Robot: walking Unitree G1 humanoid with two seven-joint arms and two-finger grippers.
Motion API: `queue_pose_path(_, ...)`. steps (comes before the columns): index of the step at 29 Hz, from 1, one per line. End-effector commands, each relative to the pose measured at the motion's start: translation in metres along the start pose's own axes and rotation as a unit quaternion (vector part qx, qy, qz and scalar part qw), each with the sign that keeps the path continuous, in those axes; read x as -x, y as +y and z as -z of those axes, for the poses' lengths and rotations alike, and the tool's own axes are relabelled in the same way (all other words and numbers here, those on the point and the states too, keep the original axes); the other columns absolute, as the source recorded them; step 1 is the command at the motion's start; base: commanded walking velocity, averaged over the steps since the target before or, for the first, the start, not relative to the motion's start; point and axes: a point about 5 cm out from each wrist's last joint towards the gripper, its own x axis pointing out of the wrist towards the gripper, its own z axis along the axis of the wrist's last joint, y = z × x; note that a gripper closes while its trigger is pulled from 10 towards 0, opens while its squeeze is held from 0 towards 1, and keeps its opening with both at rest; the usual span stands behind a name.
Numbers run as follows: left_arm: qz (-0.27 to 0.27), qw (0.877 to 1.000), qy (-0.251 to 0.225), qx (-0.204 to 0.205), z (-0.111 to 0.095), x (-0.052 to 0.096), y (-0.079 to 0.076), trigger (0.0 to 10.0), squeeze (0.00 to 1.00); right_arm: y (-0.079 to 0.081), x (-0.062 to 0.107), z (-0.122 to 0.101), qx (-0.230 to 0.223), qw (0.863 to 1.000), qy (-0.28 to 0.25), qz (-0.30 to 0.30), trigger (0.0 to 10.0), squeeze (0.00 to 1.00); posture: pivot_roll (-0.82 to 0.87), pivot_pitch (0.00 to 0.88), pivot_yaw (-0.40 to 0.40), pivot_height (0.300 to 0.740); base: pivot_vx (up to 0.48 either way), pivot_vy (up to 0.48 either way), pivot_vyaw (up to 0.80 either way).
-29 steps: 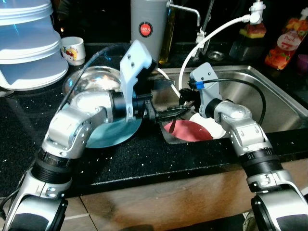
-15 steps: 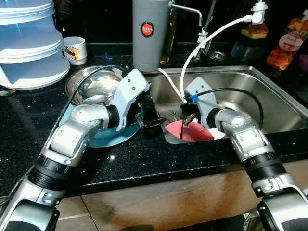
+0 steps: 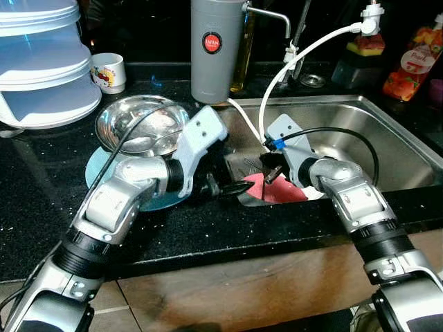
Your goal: Kitchen organization
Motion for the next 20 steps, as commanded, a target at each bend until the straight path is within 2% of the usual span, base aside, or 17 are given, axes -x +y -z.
queue_pose_path(1, -0.003, 1.0, 0.025, 0.005, 0.006, 0.0, -0.001, 10.0, 0.0, 0.003, 0.001, 0.004, 0.006, 1.0, 0.012, -0.009, 3.4, 0.0, 0.03, 0.08, -0.06, 0.74, 0.0, 0.0, 0.0)
queue_pose_path(3, -0.01, 0.999, 0.029, 0.015, 0.007, 0.001, 0.0, 10.0, 0.0, 0.003, 0.001, 0.004, 0.006, 1.0, 0.012, -0.009, 4.1, 0.0, 0.04, 0.074, -0.06, 0.74, 0.0, 0.0, 0.0)
queue_pose_path(4, -0.014, 0.999, 0.031, 0.018, 0.007, 0.002, 0.0, 10.0, 0.0, 0.004, 0.001, 0.004, 0.007, 1.0, 0.012, -0.009, 5.0, 0.0, 0.04, 0.074, -0.06, 0.74, 0.0, 0.0, 0.0)
queue_pose_path(5, -0.017, 0.999, 0.032, 0.019, 0.007, 0.002, 0.001, 10.0, 0.0, 0.004, 0.001, 0.004, 0.007, 1.0, 0.012, -0.009, 5.0, 0.0, 0.04, 0.074, -0.06, 0.74, 0.0, 0.0, 0.0)
queue_pose_path(6, -0.019, 0.999, 0.032, 0.024, 0.006, 0.002, 0.002, 10.0, 0.0, 0.003, 0.001, 0.004, 0.007, 1.0, 0.012, -0.007, 9.4, 0.0, 0.04, 0.074, -0.06, 0.74, 0.0, 0.0, 0.0)
queue_pose_path(7, -0.019, 0.999, 0.032, 0.024, 0.006, 0.002, 0.002, 10.0, 0.0, 0.003, 0.001, 0.004, 0.007, 1.0, 0.012, -0.007, 9.4, 0.0, 0.04, 0.074, -0.06, 0.74, 0.0, 0.0, 0.0)
queue_pose_path(8, -0.018, 0.999, 0.026, 0.031, 0.004, 0.002, 0.002, 10.0, 0.0, 0.003, 0.001, 0.003, 0.008, 1.0, 0.012, -0.005, 10.0, 0.0, 0.04, 0.074, -0.06, 0.74, 0.0, 0.0, 0.0)
queue_pose_path(9, -0.012, 0.999, 0.016, 0.038, 0.002, 0.001, 0.0, 10.0, 0.0, 0.003, 0.001, 0.003, 0.008, 1.0, 0.011, -0.005, 10.0, 0.05, 0.04, 0.074, -0.059, 0.74, 0.0, 0.0, 0.0)
queue_pose_path(11, -0.008, 0.999, 0.009, 0.042, 0.0, 0.001, -0.001, 10.0, 0.0, 0.003, 0.001, 0.003, 0.008, 1.0, 0.011, -0.005, 10.0, 0.07, 0.04, 0.074, -0.059, 0.74, 0.0, 0.0, 0.0)
queue_pose_path(12, -0.001, 0.999, 0.001, 0.046, -0.002, 0.0, -0.003, 10.0, 0.0, 0.003, 0.001, 0.003, 0.009, 1.0, 0.011, -0.005, 10.0, 0.19, 0.04, 0.074, -0.06, 0.74, 0.0, 0.0, 0.0)
queue_pose_path(13, -0.001, 0.999, 0.001, 0.046, -0.002, 0.0, -0.003, 10.0, 0.0, 0.003, 0.001, 0.003, 0.009, 1.0, 0.011, -0.005, 10.0, 0.19, 0.04, 0.074, -0.06, 0.74, 0.0, 0.0, 0.0)
queue_pose_path(14, 0.007, 0.999, -0.008, 0.053, -0.005, -0.001, -0.005, 10.0, 0.0, 0.003, 0.001, 0.003, 0.009, 1.0, 0.012, -0.005, 10.0, 0.56, 0.04, 0.075, -0.059, 0.74, 0.0, 0.0, 0.0)
queue_pose_path(15, 0.007, 0.998, -0.011, 0.056, -0.006, -0.001, -0.005, 10.0, 0.0, 0.003, 0.001, 0.003, 0.008, 1.0, 0.012, -0.005, 10.0, 0.87, 0.04, 0.076, -0.059, 0.74, 0.0, 0.0, 0.0)
queue_pose_path(16, 0.007, 0.998, -0.011, 0.056, -0.006, -0.001, -0.005, 10.0, 0.0, 0.003, 0.001, 0.003, 0.008, 1.0, 0.012, -0.005, 10.0, 0.87, 0.04, 0.076, -0.059, 0.74, 0.0, 0.0, 0.0)
queue_pose_path(17, 0.006, 0.998, -0.012, 0.058, -0.006, 0.0, -0.005, 10.0, 0.0, 0.003, 0.001, 0.003, 0.01, 1.0, 0.013, -0.004, 10.0, 1.0, 0.04, 0.076, -0.06, 0.74, 0.0, 0.0, 0.0)
queue_pose_path(18, 0.006, 0.998, -0.012, 0.058, -0.007, 0.0, -0.005, 10.0, 0.0, 0.002, 0.001, 0.003, 0.011, 1.0, 0.013, -0.003, 10.0, 0.78, 0.04, 0.076, -0.06, 0.74, 0.0, 0.0, 0.0)
queue_pose_path(20, 0.004, 0.998, -0.013, 0.057, -0.007, 0.0, -0.004, 10.0, 0.0, 0.002, 0.001, 0.003, 0.012, 1.0, 0.014, 0.001, 10.0, 0.78, 0.04, 0.076, -0.06, 0.74, 0.0, 0.0, 0.0)
